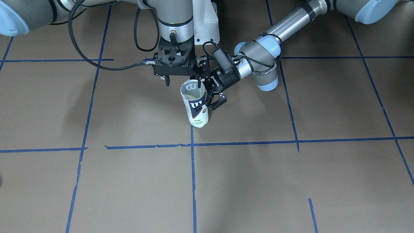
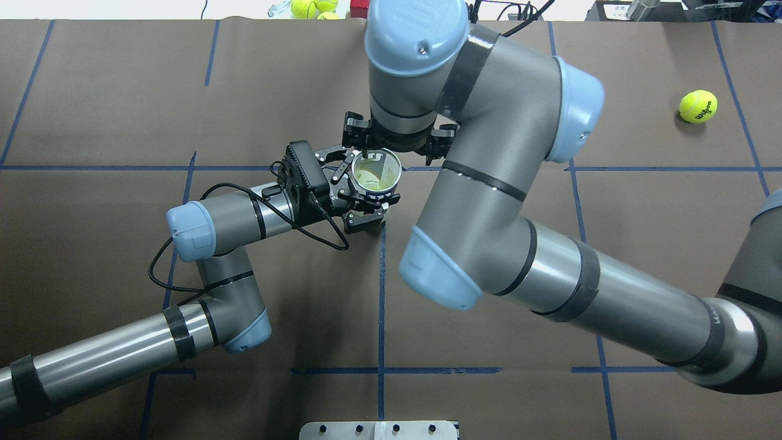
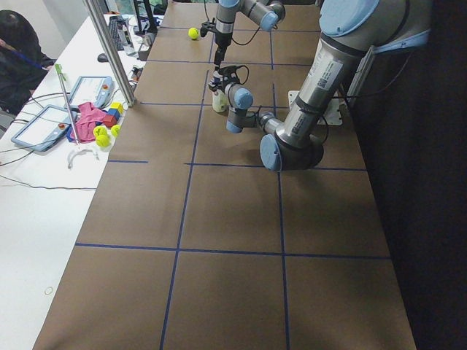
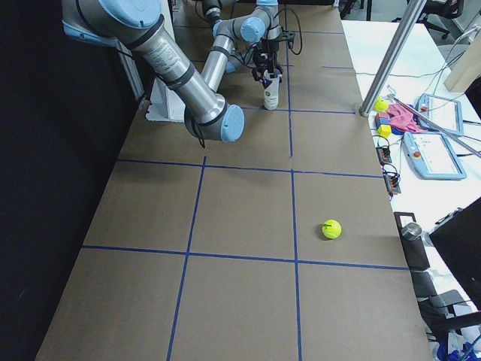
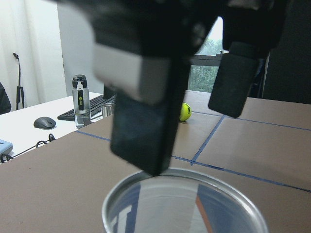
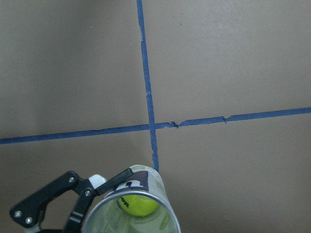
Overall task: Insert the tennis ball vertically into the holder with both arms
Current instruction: 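Withdraw the right gripper toward the remaining tennis ball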
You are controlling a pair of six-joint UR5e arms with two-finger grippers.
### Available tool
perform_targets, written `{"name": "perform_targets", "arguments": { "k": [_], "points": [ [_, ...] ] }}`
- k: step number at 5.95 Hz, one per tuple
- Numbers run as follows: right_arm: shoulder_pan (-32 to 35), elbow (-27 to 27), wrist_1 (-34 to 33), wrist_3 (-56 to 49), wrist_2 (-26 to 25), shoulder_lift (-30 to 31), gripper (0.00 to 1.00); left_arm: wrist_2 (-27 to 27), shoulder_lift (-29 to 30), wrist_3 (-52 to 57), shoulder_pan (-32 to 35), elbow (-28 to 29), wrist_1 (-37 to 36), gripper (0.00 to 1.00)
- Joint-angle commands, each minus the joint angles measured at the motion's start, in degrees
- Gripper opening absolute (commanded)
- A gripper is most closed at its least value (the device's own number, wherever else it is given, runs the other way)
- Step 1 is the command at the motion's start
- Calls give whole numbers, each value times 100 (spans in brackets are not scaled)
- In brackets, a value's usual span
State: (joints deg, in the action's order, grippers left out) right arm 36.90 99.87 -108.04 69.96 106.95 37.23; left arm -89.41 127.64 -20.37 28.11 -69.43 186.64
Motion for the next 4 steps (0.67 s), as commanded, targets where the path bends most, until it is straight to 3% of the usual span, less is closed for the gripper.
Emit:
{"name": "perform_targets", "arguments": {
  "k": [1, 4],
  "points": [
    [430, 111, 11, -586, 552, 283, 100, 2, -20, 6, 45, -9, 4, 89],
    [993, 436, 37, -1614, 896, 994, 100, -6, -64, 6, 98, -9, 48, 90]
  ]
}}
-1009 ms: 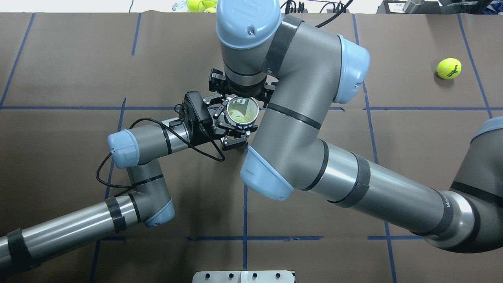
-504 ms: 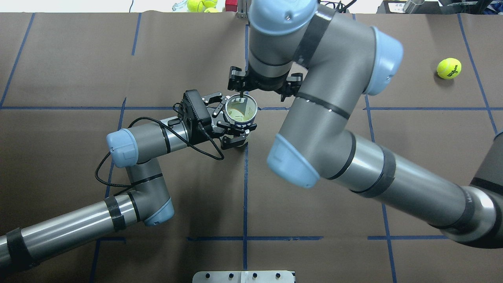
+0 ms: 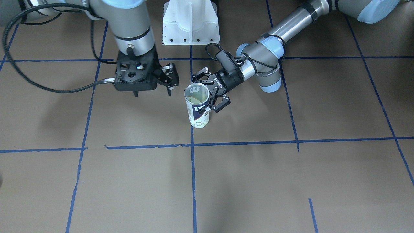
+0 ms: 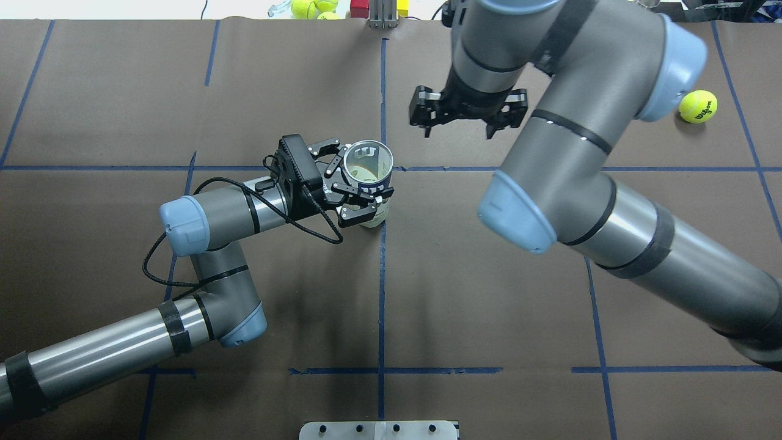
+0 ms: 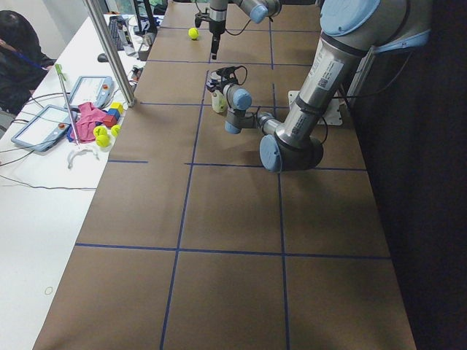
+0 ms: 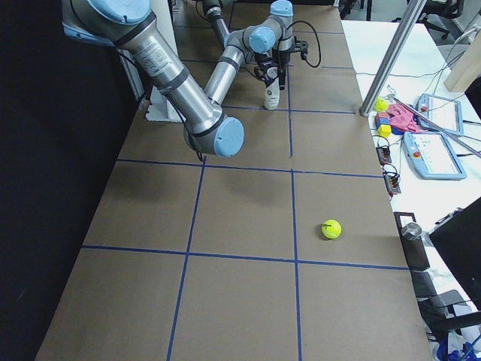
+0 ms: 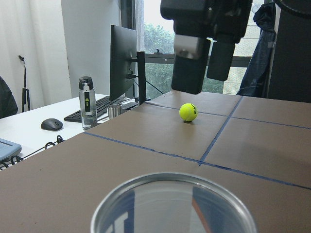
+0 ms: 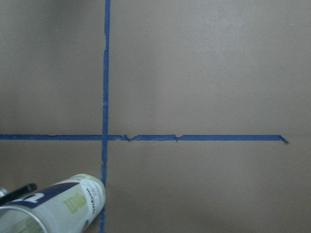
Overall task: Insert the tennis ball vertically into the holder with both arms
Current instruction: 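Withdraw the right gripper toward the remaining tennis ball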
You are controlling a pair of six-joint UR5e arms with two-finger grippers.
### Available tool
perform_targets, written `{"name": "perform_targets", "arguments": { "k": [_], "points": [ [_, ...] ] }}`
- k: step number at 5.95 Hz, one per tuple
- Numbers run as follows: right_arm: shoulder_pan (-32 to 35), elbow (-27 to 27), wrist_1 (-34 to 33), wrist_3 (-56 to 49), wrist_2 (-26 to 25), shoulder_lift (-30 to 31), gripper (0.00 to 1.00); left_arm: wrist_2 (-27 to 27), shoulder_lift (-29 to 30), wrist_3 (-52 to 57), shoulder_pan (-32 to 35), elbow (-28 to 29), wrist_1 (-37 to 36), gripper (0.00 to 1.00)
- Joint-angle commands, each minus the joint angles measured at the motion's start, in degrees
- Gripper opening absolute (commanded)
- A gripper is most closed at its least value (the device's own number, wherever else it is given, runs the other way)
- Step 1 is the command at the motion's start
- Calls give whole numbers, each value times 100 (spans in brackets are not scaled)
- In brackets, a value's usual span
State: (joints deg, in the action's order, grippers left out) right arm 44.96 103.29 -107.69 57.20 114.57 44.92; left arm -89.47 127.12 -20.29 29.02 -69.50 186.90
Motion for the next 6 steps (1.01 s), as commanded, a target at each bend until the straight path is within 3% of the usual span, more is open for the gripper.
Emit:
{"name": "perform_targets", "arguments": {
  "k": [1, 4, 5, 6],
  "points": [
    [415, 260, 11, -785, 249, 524, 100, -1, -72, -2, 7, -2, 48, 90],
    [1468, 209, 20, -3041, 496, 1412, 100, -9, -99, -11, 7, -2, 66, 92],
    [1811, -78, 28, -3788, 653, 1562, 100, -1, -91, -19, 7, -11, 66, 93],
    [2015, -577, 481, -4187, 803, 1616, 100, -1, -82, -28, -2, -11, 66, 93]
  ]
}}
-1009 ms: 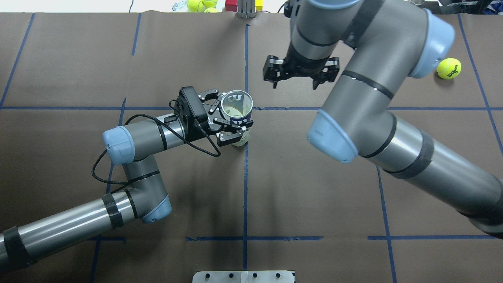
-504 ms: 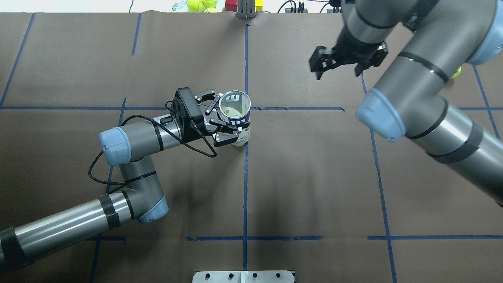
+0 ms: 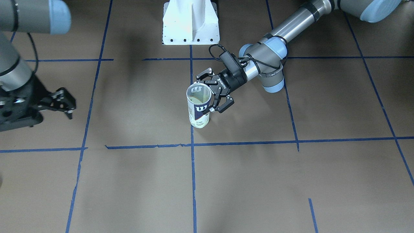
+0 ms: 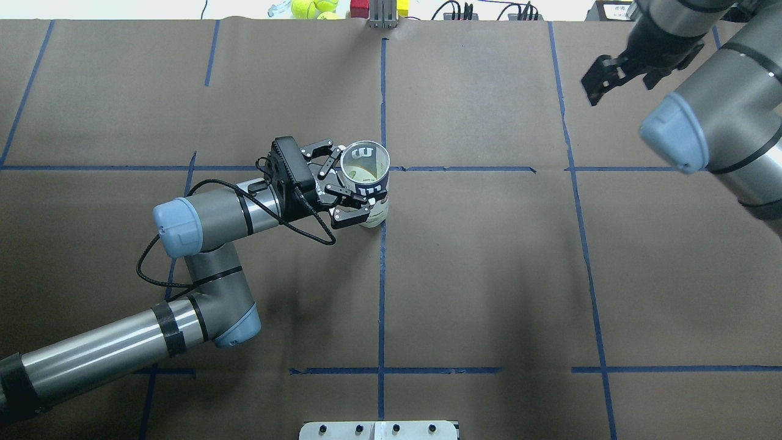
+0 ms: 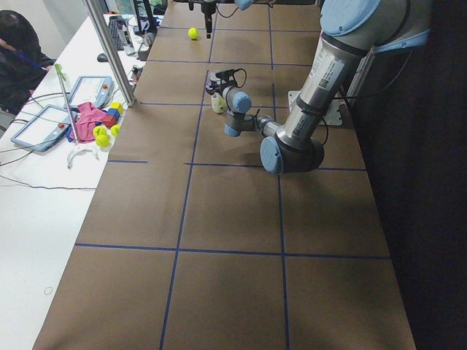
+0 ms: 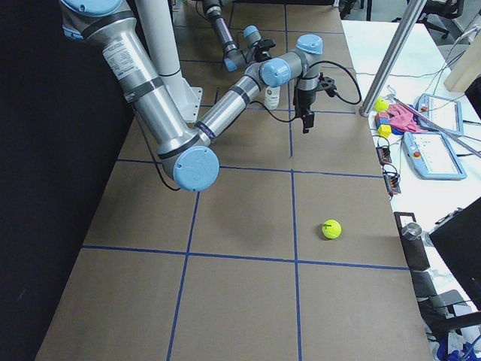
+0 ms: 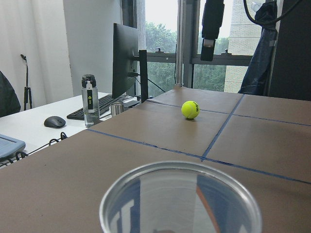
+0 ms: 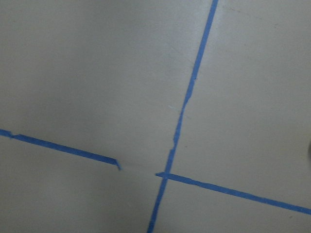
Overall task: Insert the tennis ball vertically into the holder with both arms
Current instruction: 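Withdraw the right gripper toward the remaining tennis ball, then grasp the second tennis ball with the right gripper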
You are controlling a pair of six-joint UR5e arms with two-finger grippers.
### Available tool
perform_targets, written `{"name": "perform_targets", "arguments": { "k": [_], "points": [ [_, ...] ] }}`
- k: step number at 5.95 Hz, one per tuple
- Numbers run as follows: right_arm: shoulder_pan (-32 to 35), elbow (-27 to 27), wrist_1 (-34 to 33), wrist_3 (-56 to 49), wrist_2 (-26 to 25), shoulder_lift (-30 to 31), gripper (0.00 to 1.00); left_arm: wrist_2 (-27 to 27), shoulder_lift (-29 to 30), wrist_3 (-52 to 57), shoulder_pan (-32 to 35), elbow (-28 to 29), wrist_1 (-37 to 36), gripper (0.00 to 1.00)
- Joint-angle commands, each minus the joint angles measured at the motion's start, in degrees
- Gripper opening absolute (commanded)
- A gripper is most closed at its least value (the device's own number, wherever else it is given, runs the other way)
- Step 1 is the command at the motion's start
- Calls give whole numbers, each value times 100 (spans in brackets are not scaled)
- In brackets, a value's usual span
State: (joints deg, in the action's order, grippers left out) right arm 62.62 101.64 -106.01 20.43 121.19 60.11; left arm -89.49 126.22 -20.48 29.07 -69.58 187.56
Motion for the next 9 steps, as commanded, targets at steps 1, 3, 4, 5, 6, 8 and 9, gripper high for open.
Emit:
{"name": "perform_targets", "arguments": {
  "k": [1, 3, 4, 5, 6, 8, 9],
  "points": [
    [320, -1183, 1614, -549, 150, 341, 100, 2, -1, -8, -7, -3, 0, 93],
    [461, -2459, 2976, -1046, 142, 361, 100, 2, -1, -8, -16, -3, -9, 93],
    [749, -2848, 3059, -1746, 142, 396, 100, 2, -1, -8, -25, -3, -9, 93],
    [917, -3130, 3068, -2171, 151, 414, 100, 2, -1, -8, -25, -3, -9, 93],
    [927, -3177, 3190, -2236, 142, 466, 100, 2, -1, -8, -25, -3, -9, 93],
    [927, -4027, 4340, -2245, 116, 476, 100, 2, -1, -8, -33, -3, -9, 93],
    [893, -4117, 4369, -2254, 63, 484, 100, 2, -1, -17, -33, -3, 0, 93]
  ]
}}
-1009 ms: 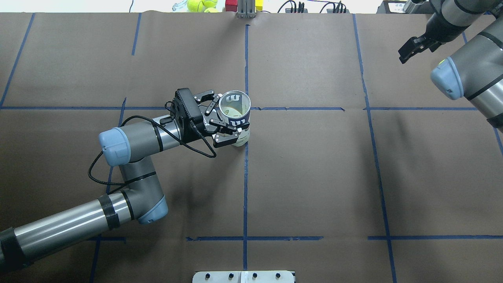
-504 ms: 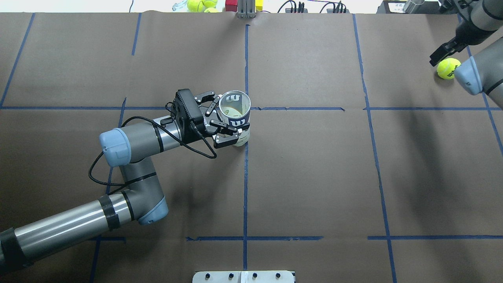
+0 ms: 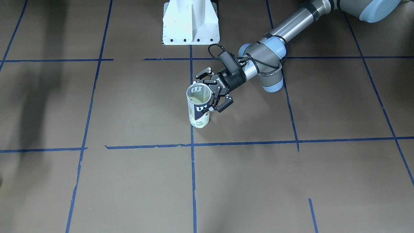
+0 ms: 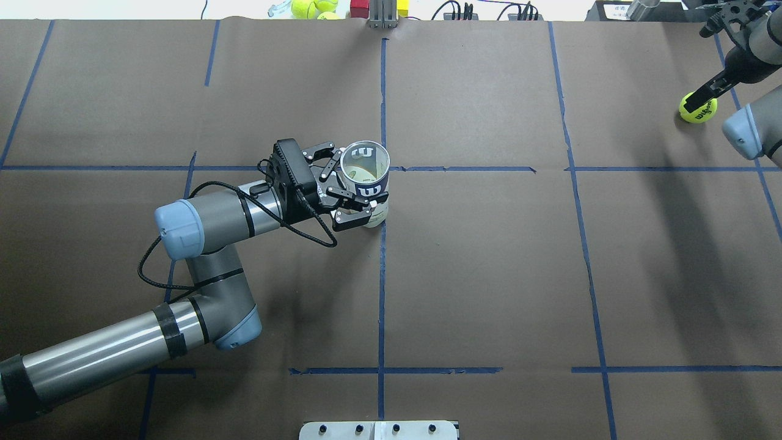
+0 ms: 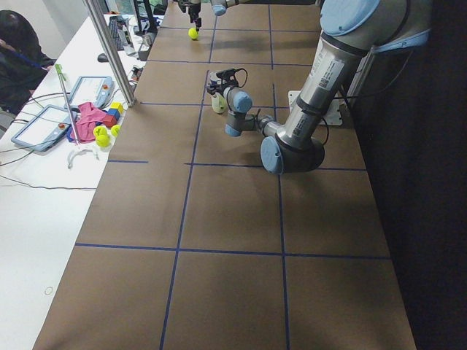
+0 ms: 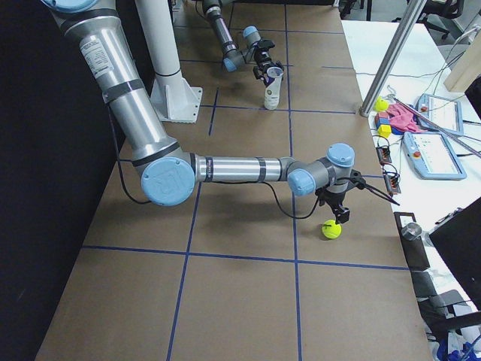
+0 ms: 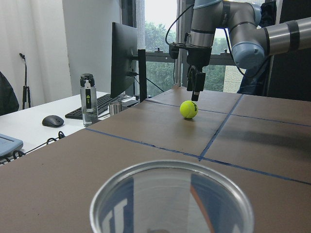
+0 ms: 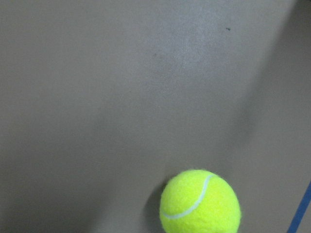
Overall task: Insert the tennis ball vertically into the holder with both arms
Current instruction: 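Grasp the second tennis ball with the right gripper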
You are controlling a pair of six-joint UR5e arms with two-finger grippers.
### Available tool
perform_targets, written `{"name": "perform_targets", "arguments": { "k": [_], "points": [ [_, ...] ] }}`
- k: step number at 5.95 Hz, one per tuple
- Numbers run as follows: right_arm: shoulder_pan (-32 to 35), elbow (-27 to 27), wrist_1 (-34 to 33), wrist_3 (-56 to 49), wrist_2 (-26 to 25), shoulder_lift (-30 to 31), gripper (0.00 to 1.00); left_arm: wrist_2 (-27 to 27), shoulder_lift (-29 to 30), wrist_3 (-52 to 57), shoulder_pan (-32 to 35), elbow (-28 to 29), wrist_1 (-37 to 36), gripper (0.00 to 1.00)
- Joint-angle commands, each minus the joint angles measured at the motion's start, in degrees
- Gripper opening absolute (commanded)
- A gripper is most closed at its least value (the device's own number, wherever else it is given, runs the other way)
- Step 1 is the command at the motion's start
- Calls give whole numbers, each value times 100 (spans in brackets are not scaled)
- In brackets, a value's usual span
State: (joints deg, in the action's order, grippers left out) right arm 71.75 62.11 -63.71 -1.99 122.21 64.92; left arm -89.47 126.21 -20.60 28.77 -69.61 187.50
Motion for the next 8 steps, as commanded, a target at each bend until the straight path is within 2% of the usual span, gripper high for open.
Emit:
{"name": "perform_targets", "arguments": {
  "k": [1, 3, 4, 7, 8],
  "points": [
    [-56, -312, 253, -12, -231, -32, 100, 0, 0, -6, -3, 0, 6, 93],
    [-196, -340, 254, -3, -539, -58, 100, 0, 0, -6, -3, 0, 6, 93],
    [-266, -601, 263, 6, -680, -241, 100, 0, 0, -6, -3, 0, 6, 93],
    [-451, -761, 263, -3, -1181, -243, 100, 0, 0, -6, -3, 0, 6, 93],
    [-469, -788, 263, 6, -1269, -243, 92, 0, 0, -6, -11, 0, 6, 93]
  ]
}}
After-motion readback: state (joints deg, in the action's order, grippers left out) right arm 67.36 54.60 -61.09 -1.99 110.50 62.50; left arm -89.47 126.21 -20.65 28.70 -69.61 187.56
